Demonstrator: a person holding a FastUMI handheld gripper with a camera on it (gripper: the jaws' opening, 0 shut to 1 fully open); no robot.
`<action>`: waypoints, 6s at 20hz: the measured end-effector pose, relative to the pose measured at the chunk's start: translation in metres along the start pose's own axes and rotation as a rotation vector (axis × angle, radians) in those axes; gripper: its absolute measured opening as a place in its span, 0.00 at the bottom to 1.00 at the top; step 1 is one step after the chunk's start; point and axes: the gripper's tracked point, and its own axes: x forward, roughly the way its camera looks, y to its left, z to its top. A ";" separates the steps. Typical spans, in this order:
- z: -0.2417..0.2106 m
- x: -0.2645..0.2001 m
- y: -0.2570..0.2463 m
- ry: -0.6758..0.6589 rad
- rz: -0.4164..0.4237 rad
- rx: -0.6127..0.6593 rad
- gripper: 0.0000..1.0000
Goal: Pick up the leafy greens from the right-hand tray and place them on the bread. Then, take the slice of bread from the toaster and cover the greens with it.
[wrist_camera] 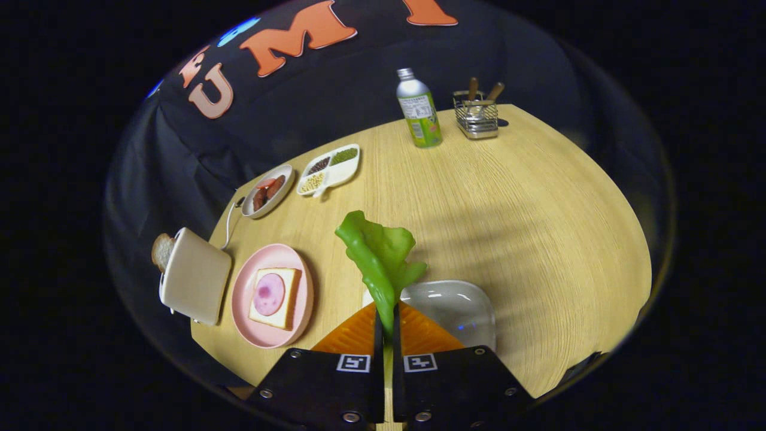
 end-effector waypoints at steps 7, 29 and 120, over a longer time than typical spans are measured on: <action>0.025 -0.012 0.065 -0.080 0.106 -0.115 0.06; -0.010 0.071 0.156 0.013 0.134 -0.356 0.07; 0.046 -0.025 0.378 0.163 0.519 -0.175 0.14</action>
